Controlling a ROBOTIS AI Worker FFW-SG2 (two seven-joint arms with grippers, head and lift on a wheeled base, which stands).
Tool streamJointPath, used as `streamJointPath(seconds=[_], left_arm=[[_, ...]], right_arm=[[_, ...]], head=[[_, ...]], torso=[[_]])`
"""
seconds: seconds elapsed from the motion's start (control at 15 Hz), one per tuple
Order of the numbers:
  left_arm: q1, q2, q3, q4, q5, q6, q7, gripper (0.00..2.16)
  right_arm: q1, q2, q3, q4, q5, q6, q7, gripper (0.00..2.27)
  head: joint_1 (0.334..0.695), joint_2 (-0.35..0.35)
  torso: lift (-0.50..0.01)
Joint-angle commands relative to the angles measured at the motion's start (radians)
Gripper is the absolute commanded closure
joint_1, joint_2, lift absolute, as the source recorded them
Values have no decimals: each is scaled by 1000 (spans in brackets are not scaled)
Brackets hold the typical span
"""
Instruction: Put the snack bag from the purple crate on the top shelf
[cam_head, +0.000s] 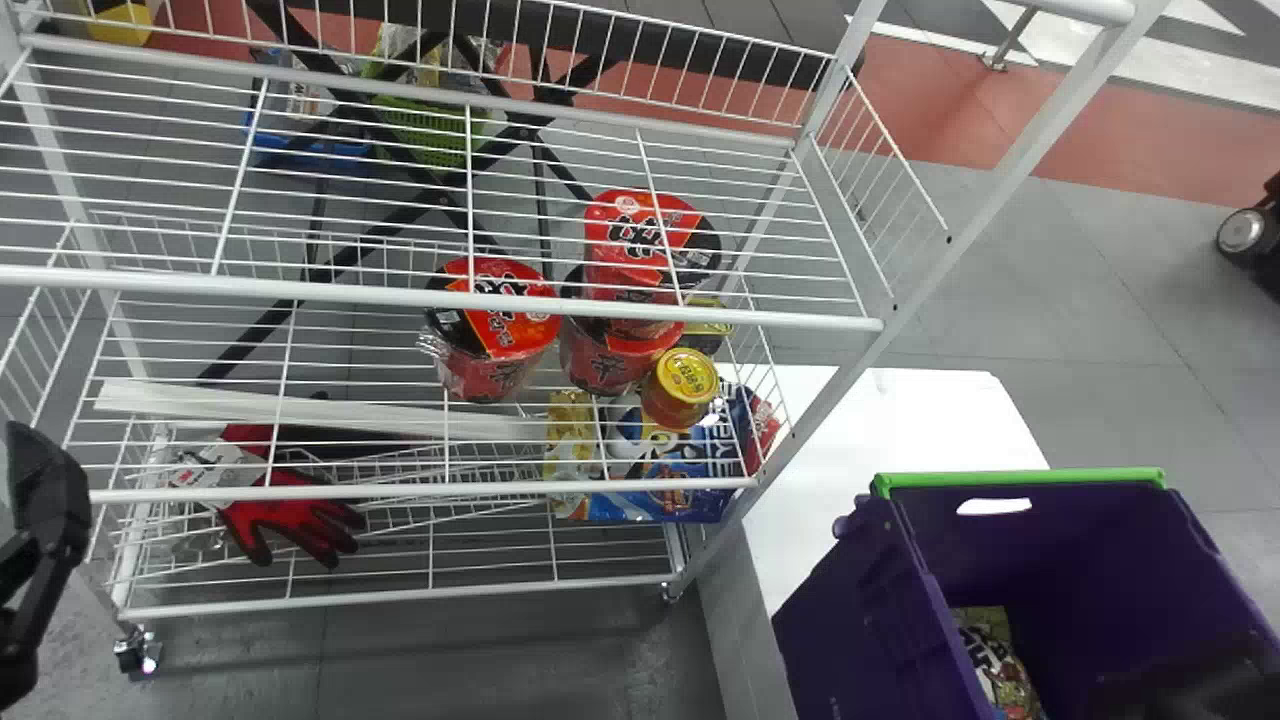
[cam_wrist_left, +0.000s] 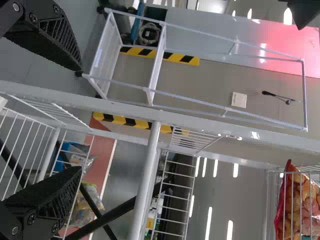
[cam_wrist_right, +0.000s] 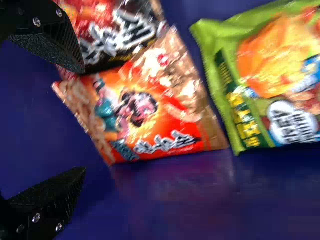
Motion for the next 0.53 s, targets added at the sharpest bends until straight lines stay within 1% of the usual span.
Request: streamJointPath(seconds=[0.0, 0.33, 0.47], left_arm=[[0, -1, 0, 14, 2, -24, 2, 110], [-14, -7, 0, 51, 8, -64, 4, 110], [-18, -7, 0, 73, 13, -101, 4, 110]], right_arm=[[-26, 1, 60, 81, 59, 45, -2, 127], [-47, 12, 75, 178, 96, 45, -20, 127], [-63, 12, 98, 230, 125, -9, -18, 127]], head=[[695, -350], [695, -350], [695, -350]], torso=[[-451], [-451], [-451]])
